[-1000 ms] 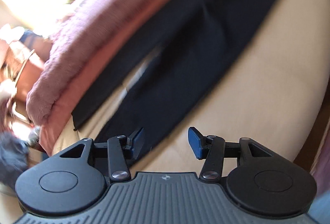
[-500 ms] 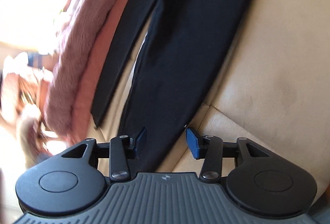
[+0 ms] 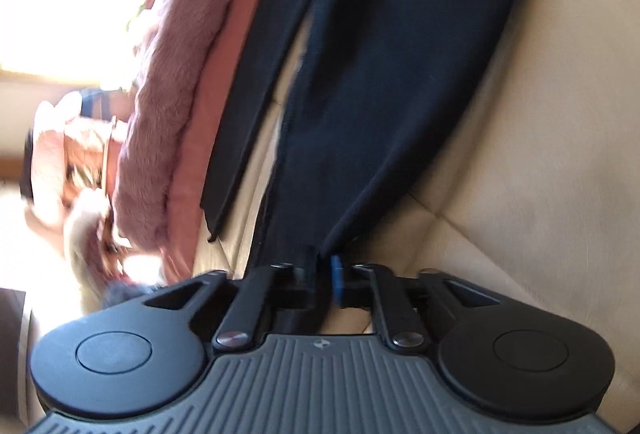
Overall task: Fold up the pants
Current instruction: 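Lower both grippers onto the black pants' edge and close them on it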
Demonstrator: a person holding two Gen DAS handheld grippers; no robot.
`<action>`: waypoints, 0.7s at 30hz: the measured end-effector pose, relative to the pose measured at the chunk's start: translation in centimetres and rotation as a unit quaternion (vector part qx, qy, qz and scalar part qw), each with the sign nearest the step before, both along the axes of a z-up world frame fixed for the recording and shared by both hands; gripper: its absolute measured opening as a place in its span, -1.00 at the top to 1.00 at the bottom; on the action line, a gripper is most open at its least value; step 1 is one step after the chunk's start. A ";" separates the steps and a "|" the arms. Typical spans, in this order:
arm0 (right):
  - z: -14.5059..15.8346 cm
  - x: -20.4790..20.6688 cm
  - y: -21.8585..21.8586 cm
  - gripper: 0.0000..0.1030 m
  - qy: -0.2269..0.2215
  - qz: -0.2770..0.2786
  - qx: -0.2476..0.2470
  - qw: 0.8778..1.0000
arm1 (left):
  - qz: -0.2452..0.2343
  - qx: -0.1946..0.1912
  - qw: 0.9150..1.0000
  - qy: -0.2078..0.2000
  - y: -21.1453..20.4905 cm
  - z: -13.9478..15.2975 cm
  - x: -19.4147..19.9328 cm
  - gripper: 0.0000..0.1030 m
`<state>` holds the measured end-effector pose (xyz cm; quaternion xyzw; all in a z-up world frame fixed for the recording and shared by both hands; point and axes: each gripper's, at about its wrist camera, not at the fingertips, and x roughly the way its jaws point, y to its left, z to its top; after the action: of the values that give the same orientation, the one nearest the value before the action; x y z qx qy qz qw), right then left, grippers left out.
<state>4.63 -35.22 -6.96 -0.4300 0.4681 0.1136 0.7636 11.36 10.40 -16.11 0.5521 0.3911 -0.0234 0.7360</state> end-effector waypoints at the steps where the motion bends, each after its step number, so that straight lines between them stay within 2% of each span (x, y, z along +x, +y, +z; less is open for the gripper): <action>1: -0.2 -0.2 -0.1 0.33 0.002 0.011 -0.014 1.000 | 0.014 -0.016 1.000 -0.004 0.1 0.5 0.0 0.89; 4: -1.0 -0.3 -0.7 0.35 0.005 0.032 -0.056 0.998 | 0.055 -0.066 0.996 -0.022 0.4 2.4 0.8 0.95; 9: -3.3 0.0 -2.2 0.69 0.012 0.080 -0.142 0.987 | 0.095 -0.114 0.988 -0.049 0.6 5.1 1.9 0.95; 11: -3.9 0.2 -2.5 0.73 0.010 0.094 -0.152 0.984 | 0.103 -0.122 0.986 -0.056 0.6 5.5 2.4 0.95; 14: -4.5 -0.2 -2.4 0.79 -0.004 0.118 -0.177 0.977 | 0.128 -0.150 0.978 -0.070 0.8 6.3 2.8 0.95; 16: -4.8 -0.3 -2.5 1.00 -0.011 0.119 -0.186 0.975 | 0.137 -0.162 0.974 -0.076 0.8 6.8 2.8 0.96; 21: -2.6 -0.1 -2.9 1.00 -0.056 0.084 -0.155 0.983 | 0.157 -0.201 0.963 -0.092 1.1 9.0 3.0 0.96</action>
<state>4.54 -38.13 -9.54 -0.5863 0.3984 0.0790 0.7009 14.36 11.53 -7.15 0.3241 0.3907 0.0653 0.8591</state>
